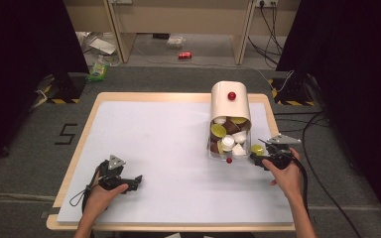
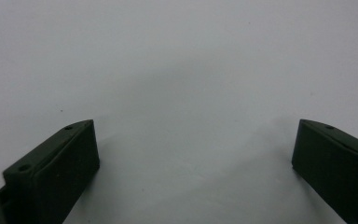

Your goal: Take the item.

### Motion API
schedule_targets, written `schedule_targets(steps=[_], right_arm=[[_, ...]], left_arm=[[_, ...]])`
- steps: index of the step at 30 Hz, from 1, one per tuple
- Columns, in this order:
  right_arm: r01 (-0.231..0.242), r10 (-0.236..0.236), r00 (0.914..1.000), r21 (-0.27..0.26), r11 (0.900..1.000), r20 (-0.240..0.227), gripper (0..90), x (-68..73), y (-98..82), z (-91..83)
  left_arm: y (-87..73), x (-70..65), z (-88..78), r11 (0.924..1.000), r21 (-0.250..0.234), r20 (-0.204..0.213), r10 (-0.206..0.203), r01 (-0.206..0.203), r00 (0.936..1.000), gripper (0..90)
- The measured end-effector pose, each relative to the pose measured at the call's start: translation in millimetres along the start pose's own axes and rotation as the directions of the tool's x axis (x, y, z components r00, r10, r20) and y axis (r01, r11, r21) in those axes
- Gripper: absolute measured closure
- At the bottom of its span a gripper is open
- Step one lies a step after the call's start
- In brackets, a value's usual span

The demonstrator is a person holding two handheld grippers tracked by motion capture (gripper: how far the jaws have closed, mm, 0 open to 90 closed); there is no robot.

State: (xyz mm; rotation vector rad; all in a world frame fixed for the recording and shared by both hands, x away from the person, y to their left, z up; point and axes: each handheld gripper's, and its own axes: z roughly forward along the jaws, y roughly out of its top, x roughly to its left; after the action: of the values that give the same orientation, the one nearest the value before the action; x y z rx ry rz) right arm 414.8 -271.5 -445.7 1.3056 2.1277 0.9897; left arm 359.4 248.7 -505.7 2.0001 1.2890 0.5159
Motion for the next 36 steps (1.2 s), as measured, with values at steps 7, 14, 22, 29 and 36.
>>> schedule_targets(steps=[7,14,22,29,36], right_arm=[[-0.008,0.007,0.9999,-0.018,1.000,-0.008,24.1,7.7,-1.0,-12.5],[-0.002,0.002,1.0000,-0.020,1.000,-0.004,23.1,15.6,-12.1,-23.5],[0.007,-0.007,1.0000,-0.020,1.000,-0.002,22.3,25.1,-23.9,-28.2],[0.023,-0.023,0.9997,-0.016,1.000,-0.003,20.2,33.3,-31.5,-29.9],[0.025,-0.025,0.9996,0.013,1.000,-0.014,17.6,37.5,-41.1,-27.3]], left_arm=[[0.0,0.1,0.0,1.0000,0.000,0.000,0.000,0.000,1.0000,0.1],[0.0,0.0,-0.1,1.0000,0.000,0.000,0.000,0.000,1.0000,0.1],[0.0,0.0,-0.1,1.0000,0.000,0.000,0.001,-0.001,1.0000,0.1],[-0.1,-0.1,0.0,1.0000,0.000,0.000,0.001,-0.001,1.0000,0.1],[-0.1,-0.1,0.0,1.0000,0.000,0.000,0.000,0.000,1.0000,0.1]])
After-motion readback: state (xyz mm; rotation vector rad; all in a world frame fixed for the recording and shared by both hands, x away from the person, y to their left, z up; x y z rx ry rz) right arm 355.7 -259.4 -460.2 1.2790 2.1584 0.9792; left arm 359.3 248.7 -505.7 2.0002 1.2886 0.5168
